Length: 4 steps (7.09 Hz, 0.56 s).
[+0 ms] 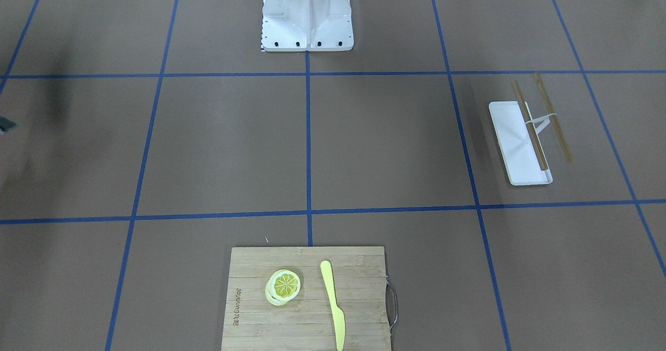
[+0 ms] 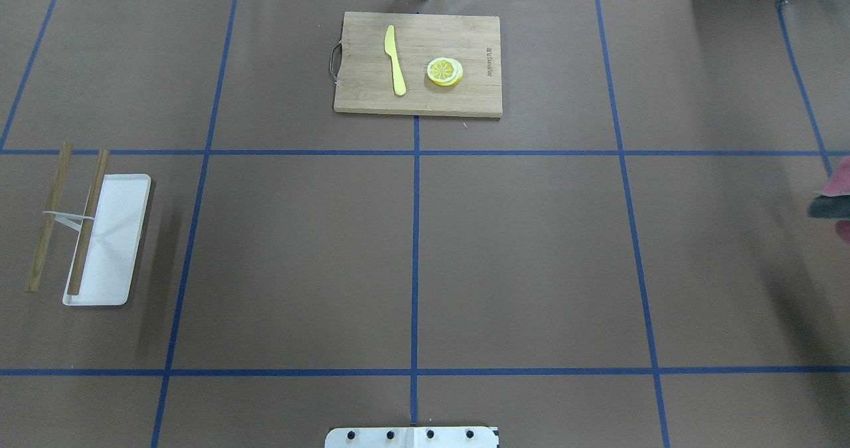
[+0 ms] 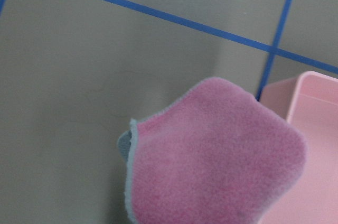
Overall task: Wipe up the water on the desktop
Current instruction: 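Carry the pink cloth with the right gripper to the pink bin and release it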
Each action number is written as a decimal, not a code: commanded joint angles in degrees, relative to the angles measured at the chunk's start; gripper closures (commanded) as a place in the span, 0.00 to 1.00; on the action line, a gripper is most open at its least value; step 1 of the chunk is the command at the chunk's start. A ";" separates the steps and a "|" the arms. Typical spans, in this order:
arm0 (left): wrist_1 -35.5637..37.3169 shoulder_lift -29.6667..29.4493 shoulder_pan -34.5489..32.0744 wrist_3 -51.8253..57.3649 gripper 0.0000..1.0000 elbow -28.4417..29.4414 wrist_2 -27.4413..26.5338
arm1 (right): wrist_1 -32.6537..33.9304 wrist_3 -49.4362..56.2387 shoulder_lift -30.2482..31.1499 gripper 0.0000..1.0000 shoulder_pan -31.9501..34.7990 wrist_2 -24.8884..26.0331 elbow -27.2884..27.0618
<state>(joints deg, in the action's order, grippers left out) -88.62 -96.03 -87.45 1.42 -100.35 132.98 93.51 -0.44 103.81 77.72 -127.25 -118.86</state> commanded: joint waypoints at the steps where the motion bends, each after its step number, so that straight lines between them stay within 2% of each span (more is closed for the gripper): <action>1: 0.03 -0.04 0.08 -0.19 0.02 0.07 0.00 | 6.42 22.67 -0.18 1.00 13.88 -0.19 8.58; 2: 0.03 -0.21 0.17 -0.36 0.02 0.24 0.00 | 6.25 26.33 -0.45 1.00 16.21 -0.02 10.73; 4: 0.03 -0.30 0.17 -0.37 0.02 0.25 0.00 | 6.51 26.80 -0.10 1.00 18.33 0.69 12.58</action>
<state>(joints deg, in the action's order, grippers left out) -88.59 -96.23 -87.30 1.08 -100.11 132.98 99.89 25.04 103.58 94.35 -126.90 -108.18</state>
